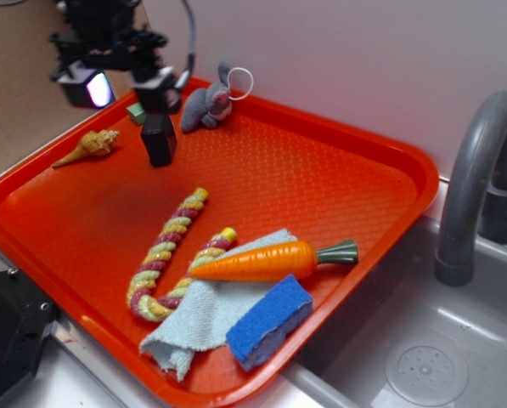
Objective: Grab the black box.
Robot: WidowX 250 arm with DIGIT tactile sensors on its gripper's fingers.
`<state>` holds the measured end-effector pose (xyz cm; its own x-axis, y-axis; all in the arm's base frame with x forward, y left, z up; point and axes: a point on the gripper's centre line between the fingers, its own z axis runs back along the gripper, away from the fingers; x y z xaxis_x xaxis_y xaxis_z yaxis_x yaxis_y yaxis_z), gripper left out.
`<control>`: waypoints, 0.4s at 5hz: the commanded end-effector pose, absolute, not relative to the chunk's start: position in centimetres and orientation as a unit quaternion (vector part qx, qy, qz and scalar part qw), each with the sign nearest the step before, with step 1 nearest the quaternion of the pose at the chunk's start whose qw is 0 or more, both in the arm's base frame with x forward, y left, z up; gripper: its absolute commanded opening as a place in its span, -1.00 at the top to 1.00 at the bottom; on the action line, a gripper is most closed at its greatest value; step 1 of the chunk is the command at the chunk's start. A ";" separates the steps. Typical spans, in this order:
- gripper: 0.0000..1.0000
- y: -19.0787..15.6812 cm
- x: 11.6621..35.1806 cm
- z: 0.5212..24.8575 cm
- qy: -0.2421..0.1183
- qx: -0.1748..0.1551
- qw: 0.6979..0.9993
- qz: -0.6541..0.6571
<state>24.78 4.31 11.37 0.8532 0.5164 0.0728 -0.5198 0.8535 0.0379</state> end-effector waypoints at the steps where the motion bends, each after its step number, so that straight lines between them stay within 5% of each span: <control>1: -1.00 8.7 27.3 9.7 -0.080 0.035 0.940 0.331; 2: -1.00 9.9 27.1 7.7 -0.070 0.021 0.937 0.342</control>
